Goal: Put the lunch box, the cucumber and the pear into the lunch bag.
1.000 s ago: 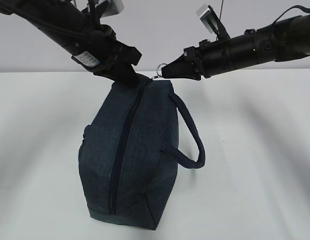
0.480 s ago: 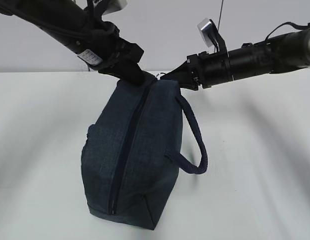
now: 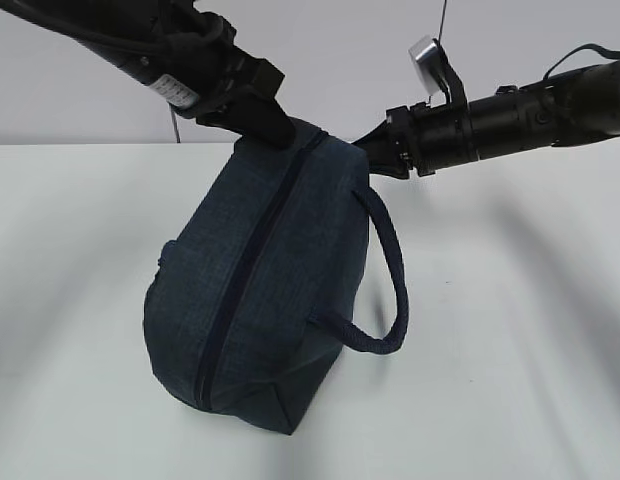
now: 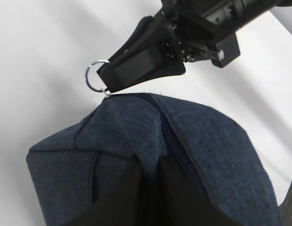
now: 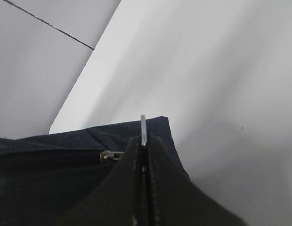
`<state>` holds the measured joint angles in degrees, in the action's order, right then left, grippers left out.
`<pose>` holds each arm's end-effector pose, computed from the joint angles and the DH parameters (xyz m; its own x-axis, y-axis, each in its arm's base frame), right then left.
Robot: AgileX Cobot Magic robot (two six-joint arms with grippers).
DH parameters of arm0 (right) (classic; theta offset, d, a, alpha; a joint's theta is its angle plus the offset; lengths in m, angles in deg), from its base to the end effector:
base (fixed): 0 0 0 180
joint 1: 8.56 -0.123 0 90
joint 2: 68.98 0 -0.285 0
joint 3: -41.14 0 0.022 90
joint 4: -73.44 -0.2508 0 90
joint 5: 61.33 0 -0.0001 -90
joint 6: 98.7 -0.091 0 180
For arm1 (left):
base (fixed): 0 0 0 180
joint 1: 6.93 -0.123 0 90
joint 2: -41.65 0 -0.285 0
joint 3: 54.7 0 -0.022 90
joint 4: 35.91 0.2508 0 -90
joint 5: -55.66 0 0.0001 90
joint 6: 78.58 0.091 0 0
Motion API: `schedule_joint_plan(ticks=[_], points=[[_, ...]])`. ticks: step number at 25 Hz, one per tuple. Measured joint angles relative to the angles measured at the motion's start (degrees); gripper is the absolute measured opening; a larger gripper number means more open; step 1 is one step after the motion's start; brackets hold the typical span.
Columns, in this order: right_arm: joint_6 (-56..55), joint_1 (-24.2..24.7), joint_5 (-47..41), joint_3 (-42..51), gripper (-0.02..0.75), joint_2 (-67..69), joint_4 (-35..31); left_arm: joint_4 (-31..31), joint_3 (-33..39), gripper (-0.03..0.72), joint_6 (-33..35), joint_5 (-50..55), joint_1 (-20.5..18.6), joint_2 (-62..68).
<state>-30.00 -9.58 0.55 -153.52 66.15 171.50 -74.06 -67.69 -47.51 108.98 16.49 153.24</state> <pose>0.4592 0.0876 0.1844 -0.7567 0.0254 -0.6533 -0.5656 0.4757 0.6736 0.3502 -0.2009 0.3073 -0.6865 0.3952 -0.6103 0.6796 0.6472 -0.3453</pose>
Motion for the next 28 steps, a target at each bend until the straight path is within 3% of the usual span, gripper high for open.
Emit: schedule_joint_plan(ticks=[13,28], points=[[-3.46,0.76,-0.95,-0.48,0.000,-0.20,4.21,-2.97,0.29,0.017,3.14,-0.82,0.00,0.05],[-2.52,0.90,-0.46,-0.60,0.000,-0.20,3.47,-3.03,0.29,0.017,3.33,-1.04,0.00,-0.05]])
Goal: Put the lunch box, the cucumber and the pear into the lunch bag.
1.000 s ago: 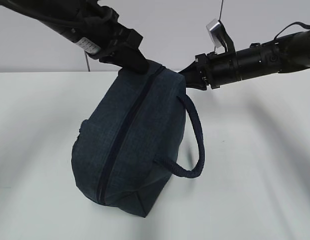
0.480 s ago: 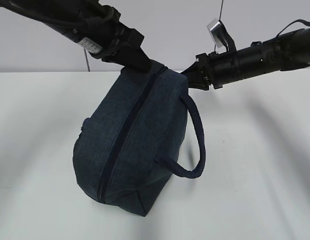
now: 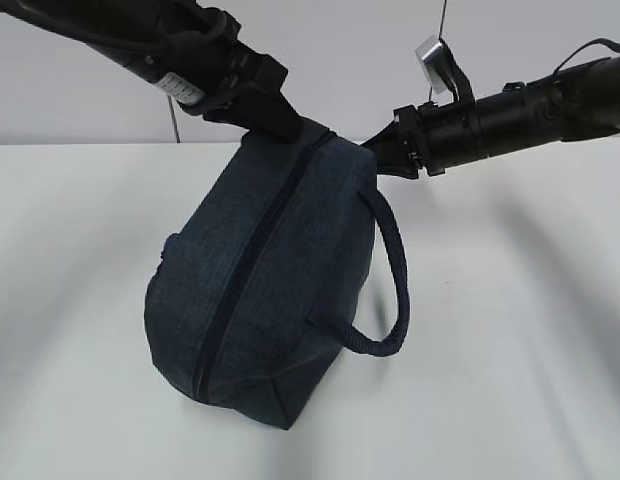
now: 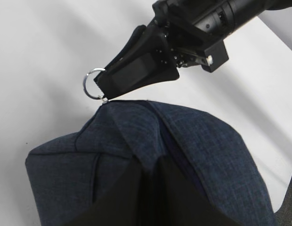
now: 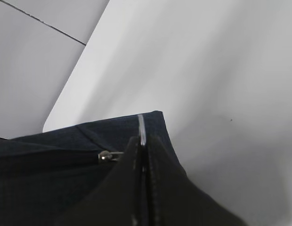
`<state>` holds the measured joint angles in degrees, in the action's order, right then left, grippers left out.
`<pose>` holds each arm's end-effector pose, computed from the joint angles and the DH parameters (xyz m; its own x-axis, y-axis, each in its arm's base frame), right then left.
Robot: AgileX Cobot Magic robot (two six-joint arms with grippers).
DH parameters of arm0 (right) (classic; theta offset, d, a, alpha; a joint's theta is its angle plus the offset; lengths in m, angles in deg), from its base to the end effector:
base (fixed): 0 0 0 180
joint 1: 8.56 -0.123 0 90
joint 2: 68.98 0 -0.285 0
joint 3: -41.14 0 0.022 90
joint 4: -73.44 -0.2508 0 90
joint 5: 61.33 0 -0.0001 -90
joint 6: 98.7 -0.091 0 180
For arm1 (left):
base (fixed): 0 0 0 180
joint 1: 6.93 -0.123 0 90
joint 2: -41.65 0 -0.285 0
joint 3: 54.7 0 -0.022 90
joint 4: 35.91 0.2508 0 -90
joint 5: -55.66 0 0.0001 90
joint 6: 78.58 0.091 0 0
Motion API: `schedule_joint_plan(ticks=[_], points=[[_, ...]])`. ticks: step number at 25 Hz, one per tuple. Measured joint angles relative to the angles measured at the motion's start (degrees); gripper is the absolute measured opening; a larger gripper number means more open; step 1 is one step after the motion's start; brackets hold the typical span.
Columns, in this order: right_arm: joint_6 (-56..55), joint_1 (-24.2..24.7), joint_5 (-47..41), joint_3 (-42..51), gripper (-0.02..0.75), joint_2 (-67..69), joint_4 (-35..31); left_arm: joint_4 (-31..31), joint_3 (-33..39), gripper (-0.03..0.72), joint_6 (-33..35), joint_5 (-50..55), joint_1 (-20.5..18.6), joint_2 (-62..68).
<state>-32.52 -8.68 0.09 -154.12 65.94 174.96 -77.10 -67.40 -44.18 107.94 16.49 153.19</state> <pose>0.4599 0.0792 0.1844 -0.7709 0.0050 -0.6370 -0.5466 0.5083 0.6655 0.3504 -0.2035 0.3092 -0.6610 0.3873 -0.6427 0.7025 0.6204 -0.3486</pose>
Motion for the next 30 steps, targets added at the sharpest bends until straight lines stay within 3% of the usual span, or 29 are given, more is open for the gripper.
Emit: schedule_joint_plan(ticks=[11,14,17,20,26,30], points=[[0.27,0.38,-0.75,-0.35,0.006,0.11,0.72,-1.53,0.00,0.017,0.07,-1.18,0.00,1.43],[0.36,0.38,-1.75,-0.35,0.088,0.22,1.24,-1.68,0.00,0.017,0.07,-1.24,0.00,1.43],[0.36,0.86,-3.87,-0.35,0.246,0.55,1.79,-1.92,0.00,0.016,0.07,-1.24,0.00,1.48],[0.36,0.97,-4.09,-0.35,0.347,0.55,1.57,-1.92,0.00,0.016,0.07,-1.38,0.00,1.48],[0.36,0.97,-4.08,-0.35,0.386,0.55,1.01,-1.92,0.00,0.022,0.07,-2.57,0.00,1.48],[1.06,0.97,-4.97,-0.35,0.445,-0.46,2.17,-1.59,-0.20,0.114,0.07,-3.41,0.00,1.48]])
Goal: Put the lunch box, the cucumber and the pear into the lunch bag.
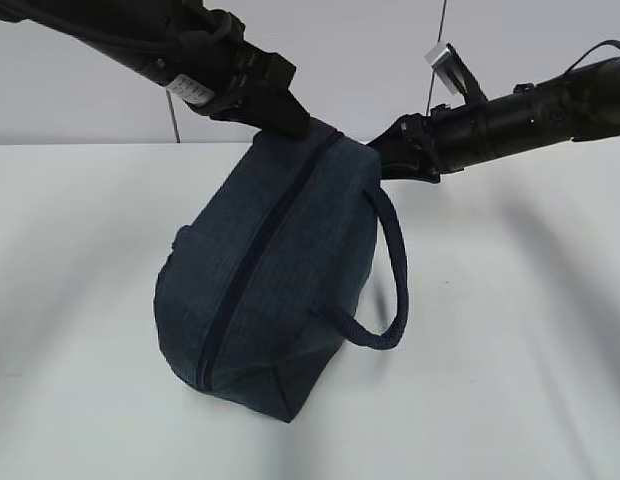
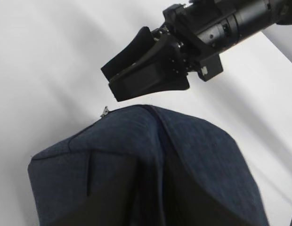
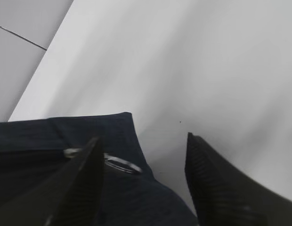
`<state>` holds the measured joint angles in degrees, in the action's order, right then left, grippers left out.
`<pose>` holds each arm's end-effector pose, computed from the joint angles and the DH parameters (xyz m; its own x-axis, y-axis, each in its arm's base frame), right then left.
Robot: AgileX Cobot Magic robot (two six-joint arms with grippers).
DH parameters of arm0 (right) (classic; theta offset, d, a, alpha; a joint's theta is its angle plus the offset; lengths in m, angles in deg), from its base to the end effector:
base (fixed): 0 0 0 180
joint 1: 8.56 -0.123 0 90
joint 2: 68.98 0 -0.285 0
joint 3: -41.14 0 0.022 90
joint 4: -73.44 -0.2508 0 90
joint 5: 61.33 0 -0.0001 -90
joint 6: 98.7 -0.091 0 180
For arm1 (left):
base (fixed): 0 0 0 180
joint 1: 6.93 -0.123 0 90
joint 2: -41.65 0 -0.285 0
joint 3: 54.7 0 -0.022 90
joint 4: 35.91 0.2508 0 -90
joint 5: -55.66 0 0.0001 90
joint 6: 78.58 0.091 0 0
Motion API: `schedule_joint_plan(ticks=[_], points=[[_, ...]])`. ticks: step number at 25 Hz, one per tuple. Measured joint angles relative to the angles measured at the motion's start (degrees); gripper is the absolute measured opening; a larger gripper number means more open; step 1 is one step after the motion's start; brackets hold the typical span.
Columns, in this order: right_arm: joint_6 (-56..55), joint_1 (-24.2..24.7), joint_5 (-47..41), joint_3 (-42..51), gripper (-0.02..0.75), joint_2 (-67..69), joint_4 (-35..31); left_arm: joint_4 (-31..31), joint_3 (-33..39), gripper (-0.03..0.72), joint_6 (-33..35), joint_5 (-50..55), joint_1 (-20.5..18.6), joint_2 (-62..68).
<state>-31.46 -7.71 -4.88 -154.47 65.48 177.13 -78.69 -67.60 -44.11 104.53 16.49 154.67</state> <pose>0.4664 0.0667 0.1847 -0.7392 0.0005 -0.6735 -0.5412 0.5948 0.5944 0.3597 -0.2066 0.3028 -0.6684 0.3408 -0.6611 0.6799 0.6405 -0.3571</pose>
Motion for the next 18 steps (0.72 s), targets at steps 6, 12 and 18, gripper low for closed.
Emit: schedule_joint_plan(ticks=[6,12,18], points=[[0.29,0.00,-1.47,0.00,0.497,-3.64,1.74,2.06,-0.32,0.393,0.00,-0.49,0.00,0.00],[0.04,0.00,-1.88,0.00,0.498,-7.37,1.74,6.72,-0.32,0.459,0.00,-0.49,0.00,-0.26],[-0.16,0.00,-0.80,0.00,0.498,-10.20,1.74,14.85,-0.32,0.460,-2.76,-0.25,0.00,-3.60]])
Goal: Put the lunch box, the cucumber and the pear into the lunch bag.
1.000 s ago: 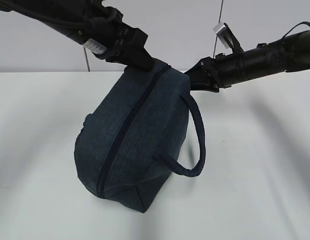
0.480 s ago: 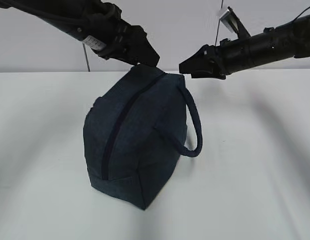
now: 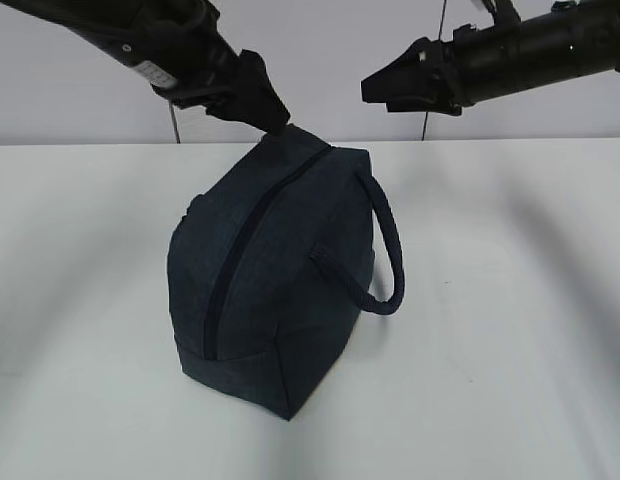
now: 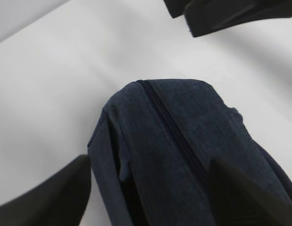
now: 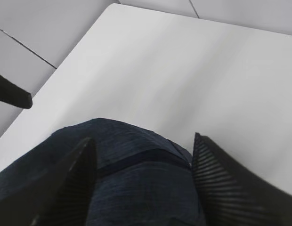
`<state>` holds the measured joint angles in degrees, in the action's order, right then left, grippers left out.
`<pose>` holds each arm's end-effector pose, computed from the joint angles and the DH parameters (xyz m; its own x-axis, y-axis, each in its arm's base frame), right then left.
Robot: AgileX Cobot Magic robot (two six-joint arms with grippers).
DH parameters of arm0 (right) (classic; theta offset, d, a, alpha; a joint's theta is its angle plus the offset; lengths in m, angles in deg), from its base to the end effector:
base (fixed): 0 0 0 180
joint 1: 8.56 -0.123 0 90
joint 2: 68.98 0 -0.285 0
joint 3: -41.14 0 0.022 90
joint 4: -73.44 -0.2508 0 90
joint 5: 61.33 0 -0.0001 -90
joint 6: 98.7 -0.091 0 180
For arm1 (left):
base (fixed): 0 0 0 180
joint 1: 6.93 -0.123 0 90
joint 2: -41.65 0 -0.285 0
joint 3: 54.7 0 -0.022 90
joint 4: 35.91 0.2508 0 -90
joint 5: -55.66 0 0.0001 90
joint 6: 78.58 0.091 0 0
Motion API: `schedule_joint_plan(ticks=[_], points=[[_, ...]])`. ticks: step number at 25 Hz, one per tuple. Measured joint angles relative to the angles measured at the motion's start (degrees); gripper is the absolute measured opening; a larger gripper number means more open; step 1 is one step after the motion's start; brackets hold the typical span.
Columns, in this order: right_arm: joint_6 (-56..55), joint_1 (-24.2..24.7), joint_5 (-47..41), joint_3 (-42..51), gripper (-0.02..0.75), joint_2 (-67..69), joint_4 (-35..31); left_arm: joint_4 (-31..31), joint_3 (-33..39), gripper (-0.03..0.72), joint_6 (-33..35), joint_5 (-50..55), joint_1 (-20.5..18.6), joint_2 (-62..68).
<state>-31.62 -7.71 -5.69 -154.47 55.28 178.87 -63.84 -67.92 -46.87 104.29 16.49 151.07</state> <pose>0.4485 0.0657 0.2638 -0.6077 -0.0242 -0.7938 -0.6355 0.6142 0.4678 0.3540 -0.1882 0.3200 -0.5761 0.4686 -0.6697 0.7142 0.6871 -0.1336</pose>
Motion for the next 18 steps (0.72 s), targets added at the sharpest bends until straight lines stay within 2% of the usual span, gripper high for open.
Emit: schedule_joint_plan(ticks=[8,13,18], points=[[-6.11,0.00,4.87,0.00,0.499,-1.63,0.00,10.61,-0.04,0.460,-9.37,5.21,0.00,-3.48],[-9.74,0.00,9.89,0.00,0.499,-1.63,0.00,12.32,-0.04,0.460,-13.05,10.92,0.00,-4.35],[-11.83,0.00,10.17,0.00,0.499,-1.76,0.00,13.84,-0.04,0.460,-16.08,16.05,0.00,-4.67]])
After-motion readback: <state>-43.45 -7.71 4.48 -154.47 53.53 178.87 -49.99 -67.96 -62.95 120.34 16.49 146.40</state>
